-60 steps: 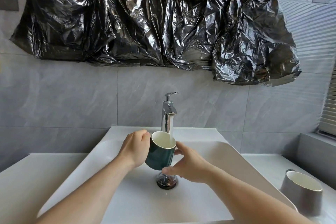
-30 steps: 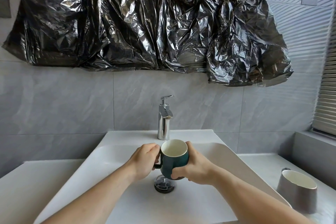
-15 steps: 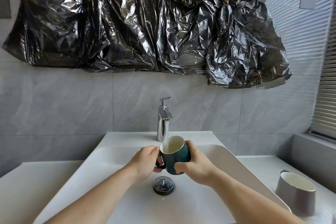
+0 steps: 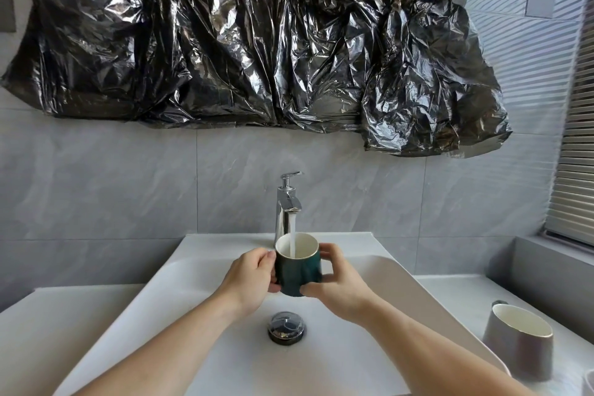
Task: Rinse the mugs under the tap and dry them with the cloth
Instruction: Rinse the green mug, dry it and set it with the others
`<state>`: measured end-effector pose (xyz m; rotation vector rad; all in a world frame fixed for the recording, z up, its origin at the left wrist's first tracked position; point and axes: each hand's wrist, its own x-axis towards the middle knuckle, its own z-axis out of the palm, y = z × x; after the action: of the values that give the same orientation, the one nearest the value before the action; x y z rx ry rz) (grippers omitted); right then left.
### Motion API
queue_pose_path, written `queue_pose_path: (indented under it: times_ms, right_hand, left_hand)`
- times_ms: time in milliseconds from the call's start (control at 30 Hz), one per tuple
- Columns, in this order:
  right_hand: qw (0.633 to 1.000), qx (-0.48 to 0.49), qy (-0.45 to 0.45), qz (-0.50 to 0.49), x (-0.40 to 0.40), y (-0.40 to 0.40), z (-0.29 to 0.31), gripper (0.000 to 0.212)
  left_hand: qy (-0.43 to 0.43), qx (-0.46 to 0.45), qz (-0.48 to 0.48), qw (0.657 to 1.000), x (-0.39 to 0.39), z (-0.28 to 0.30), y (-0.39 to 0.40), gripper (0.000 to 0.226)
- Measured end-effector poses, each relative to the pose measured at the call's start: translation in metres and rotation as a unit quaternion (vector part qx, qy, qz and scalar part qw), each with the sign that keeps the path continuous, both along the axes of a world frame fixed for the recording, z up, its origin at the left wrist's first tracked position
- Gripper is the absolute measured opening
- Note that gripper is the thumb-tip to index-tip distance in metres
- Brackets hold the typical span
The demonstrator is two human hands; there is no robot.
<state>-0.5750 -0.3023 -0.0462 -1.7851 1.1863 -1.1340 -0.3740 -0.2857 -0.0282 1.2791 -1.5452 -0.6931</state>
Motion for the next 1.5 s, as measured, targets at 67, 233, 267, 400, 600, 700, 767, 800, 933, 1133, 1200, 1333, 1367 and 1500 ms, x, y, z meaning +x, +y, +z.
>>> queue_pose_path:
  times_ms: [67,233,267,400,600,700,767,800,933,1133,1200,1333,1367,1500]
  right_hand:
    - [1.0,0.01,0.002,0.015,0.004,-0.001,-0.001,0.074]
    - [0.999,0.029,0.024,0.035,0.008,-0.003,-0.002,0.079]
    - [0.998,0.037,0.03,0.035,0.008,-0.003,-0.003,0.084]
    - [0.995,0.059,0.071,0.03,0.01,0.0,-0.004,0.096]
    - [0.995,0.054,0.077,0.03,0.016,0.006,-0.001,0.087]
    - [0.996,0.063,0.059,0.028,0.015,0.007,0.0,0.083]
    - [0.996,0.068,0.053,0.025,0.014,0.006,0.0,0.081]
    - [0.996,0.069,0.047,0.02,0.014,0.005,0.0,0.081]
    - [0.998,0.053,0.012,-0.011,0.014,0.001,0.003,0.075]
    - [0.998,0.053,0.03,-0.023,0.011,0.003,0.004,0.069]
    - [0.998,0.057,0.031,-0.023,0.011,0.003,0.006,0.068]
    - [0.997,0.065,0.032,-0.018,0.011,0.005,0.008,0.057]
    - [0.997,0.067,0.028,-0.021,0.011,0.006,0.008,0.057]
    - [0.997,0.06,-0.002,-0.052,0.011,0.006,0.012,0.055]
  left_hand:
    - [-0.014,-0.002,0.022,1.0,0.004,0.0,-0.001,0.039]
    - [-0.056,-0.01,0.067,0.996,0.01,-0.002,-0.005,0.041]
    - [-0.059,-0.01,0.071,0.996,0.01,-0.002,-0.005,0.042]
    - [-0.031,0.008,0.06,0.998,0.009,-0.003,-0.008,0.045]
    - [0.17,0.081,0.005,0.982,0.007,-0.002,-0.009,0.045]
    - [0.225,0.123,-0.016,0.966,0.006,0.0,-0.006,0.042]
    - [0.228,0.143,-0.023,0.963,0.004,0.001,-0.003,0.043]
    - [0.231,0.151,-0.026,0.961,0.004,0.002,-0.002,0.044]
    - [0.261,0.181,-0.032,0.948,0.002,0.008,0.004,0.045]
    - [0.121,0.175,-0.002,0.977,0.0,0.003,0.006,0.047]
    - [0.038,0.166,0.011,0.985,0.002,-0.002,0.004,0.047]
    - [-0.129,0.117,0.031,0.984,0.008,-0.004,0.005,0.047]
    - [-0.168,0.103,0.03,0.98,0.008,-0.005,0.005,0.047]
    - [-0.21,0.092,0.019,0.973,0.009,-0.008,0.004,0.049]
